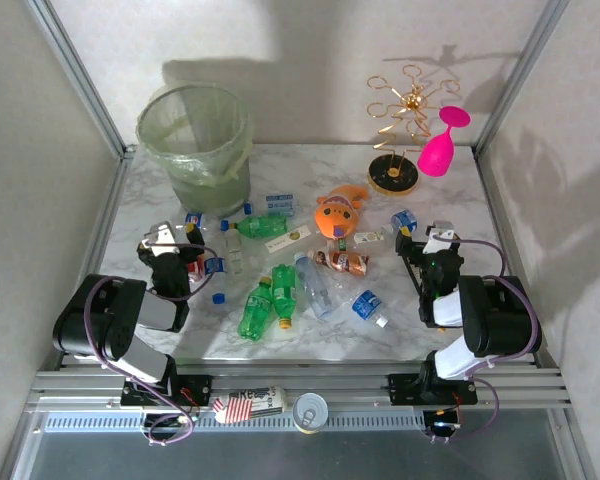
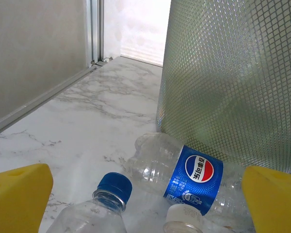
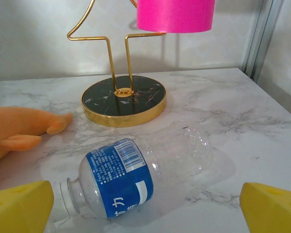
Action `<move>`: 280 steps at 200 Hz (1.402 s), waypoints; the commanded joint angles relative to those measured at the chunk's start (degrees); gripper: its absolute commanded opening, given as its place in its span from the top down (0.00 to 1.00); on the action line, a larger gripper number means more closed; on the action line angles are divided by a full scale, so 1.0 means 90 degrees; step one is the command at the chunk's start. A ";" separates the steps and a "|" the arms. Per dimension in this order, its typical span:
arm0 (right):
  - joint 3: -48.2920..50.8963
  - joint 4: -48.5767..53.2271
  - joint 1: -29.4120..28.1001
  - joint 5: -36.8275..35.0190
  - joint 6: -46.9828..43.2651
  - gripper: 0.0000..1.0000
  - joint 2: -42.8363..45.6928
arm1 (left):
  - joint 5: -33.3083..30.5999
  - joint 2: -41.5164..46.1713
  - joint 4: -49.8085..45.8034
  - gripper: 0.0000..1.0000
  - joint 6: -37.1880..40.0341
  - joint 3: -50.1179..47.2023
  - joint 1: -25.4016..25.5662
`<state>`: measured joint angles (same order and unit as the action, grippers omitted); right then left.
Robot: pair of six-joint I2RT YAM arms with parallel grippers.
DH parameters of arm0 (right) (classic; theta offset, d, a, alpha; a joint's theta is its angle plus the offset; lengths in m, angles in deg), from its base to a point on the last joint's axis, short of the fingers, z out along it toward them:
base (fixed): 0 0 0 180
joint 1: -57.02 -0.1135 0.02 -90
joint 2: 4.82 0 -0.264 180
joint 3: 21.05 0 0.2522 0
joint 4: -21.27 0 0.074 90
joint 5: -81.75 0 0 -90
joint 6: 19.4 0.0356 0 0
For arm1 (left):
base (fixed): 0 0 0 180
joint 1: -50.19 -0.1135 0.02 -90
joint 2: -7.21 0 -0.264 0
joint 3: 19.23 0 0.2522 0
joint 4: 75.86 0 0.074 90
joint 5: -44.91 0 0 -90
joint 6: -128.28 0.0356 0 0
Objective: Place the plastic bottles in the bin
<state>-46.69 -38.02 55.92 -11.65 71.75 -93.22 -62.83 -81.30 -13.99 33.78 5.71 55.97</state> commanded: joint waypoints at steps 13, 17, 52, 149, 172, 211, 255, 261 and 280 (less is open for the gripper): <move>-0.0040 -0.0183 0.0011 -0.0141 0.0029 0.01 -0.0031 | -0.0020 0.0005 0.0149 0.01 -0.0058 0.0060 -0.0029; -0.0043 -0.0177 0.0007 -0.0140 0.0029 0.01 -0.0031 | -0.0021 0.0002 0.0141 0.01 -0.0058 0.0058 -0.0030; -0.0047 -0.0172 0.0012 -0.0148 0.0029 0.01 -0.0031 | -0.0021 0.0009 0.0149 0.01 -0.0058 0.0062 -0.0031; -0.0047 -0.0158 0.0018 -0.0130 0.0039 0.01 -0.0031 | 0.0017 0.0001 0.0132 0.01 -0.0067 0.0057 -0.0052; -0.0057 -0.0146 0.0020 -0.0129 0.0039 0.01 -0.0031 | 0.0109 0.0003 0.0131 0.01 -0.0086 0.0067 -0.0083; -0.0057 -0.0148 0.0026 -0.0119 0.0040 0.01 -0.0031 | 0.0123 0.0013 0.0095 0.01 -0.0087 0.0076 -0.0095; -0.0032 -0.0188 0.0015 -0.0129 0.0029 0.01 -0.0031 | 0.0086 0.0011 0.0133 0.01 -0.0077 0.0057 -0.0081; -0.0028 -0.0194 0.0016 -0.0134 0.0029 0.01 -0.0031 | 0.0086 0.0015 0.0134 0.01 -0.0077 0.0057 -0.0076; 0.0003 -0.0153 -0.0005 -0.0199 0.0019 0.01 0.0123 | -0.0030 0.0055 0.0126 0.02 -0.0066 0.0061 -0.0054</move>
<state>-46.69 -38.02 55.92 -11.65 71.73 -93.22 -62.61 -81.30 -13.99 33.76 5.71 55.60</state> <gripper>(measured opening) 0.988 0.982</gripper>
